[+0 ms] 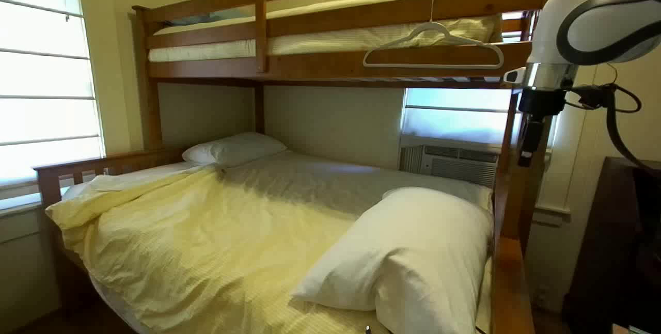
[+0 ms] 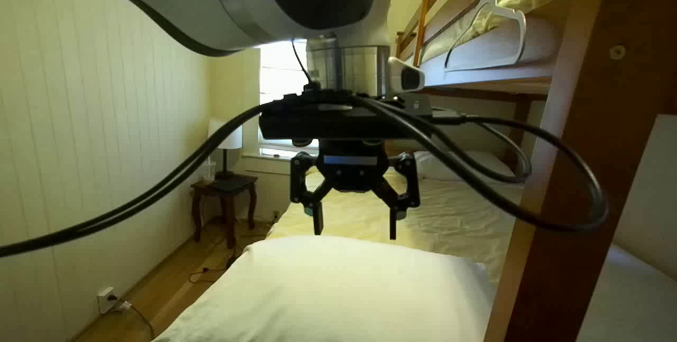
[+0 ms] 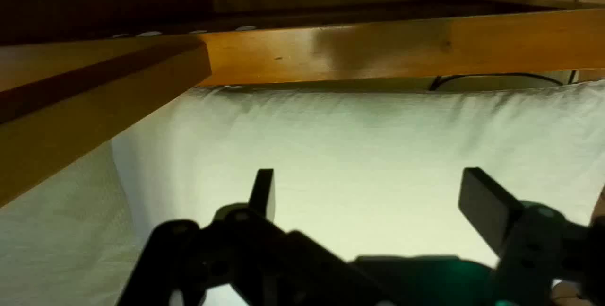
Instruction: Turn the pillow over
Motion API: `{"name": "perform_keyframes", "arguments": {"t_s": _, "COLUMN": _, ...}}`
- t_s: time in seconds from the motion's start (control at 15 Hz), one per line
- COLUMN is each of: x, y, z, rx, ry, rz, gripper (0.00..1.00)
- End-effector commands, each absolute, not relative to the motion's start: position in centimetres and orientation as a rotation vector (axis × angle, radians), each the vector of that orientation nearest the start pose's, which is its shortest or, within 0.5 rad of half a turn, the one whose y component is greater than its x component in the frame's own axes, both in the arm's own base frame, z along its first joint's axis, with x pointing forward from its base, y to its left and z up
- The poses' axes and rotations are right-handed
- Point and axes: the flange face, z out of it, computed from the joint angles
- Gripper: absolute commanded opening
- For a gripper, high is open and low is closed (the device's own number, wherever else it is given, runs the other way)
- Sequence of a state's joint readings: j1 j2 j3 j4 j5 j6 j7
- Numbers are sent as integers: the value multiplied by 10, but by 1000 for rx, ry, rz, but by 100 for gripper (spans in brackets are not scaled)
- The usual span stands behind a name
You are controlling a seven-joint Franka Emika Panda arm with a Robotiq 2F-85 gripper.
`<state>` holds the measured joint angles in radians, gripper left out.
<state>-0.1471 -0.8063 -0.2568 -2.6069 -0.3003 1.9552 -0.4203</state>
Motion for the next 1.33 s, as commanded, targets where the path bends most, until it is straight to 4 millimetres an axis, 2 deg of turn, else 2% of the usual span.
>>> {"name": "perform_keyframes", "arguments": {"t_s": 0.0, "x": 295, "y": -154, "z": 504, "rx": -3272, "ry": -285, "rz": -159, "gripper": 100}}
{"name": "perform_keyframes", "arguments": {"t_s": 1.0, "x": 295, "y": -154, "z": 504, "rx": -3272, "ry": -285, "rz": -159, "gripper": 100}}
{"name": "perform_keyframes", "arguments": {"t_s": 1.13, "x": 303, "y": -137, "z": 496, "rx": -3294, "ry": -316, "rz": -164, "gripper": 100}}
{"name": "perform_keyframes", "arguments": {"t_s": 1.27, "x": 312, "y": -108, "z": 483, "rx": -3320, "ry": -303, "rz": -192, "gripper": 100}}
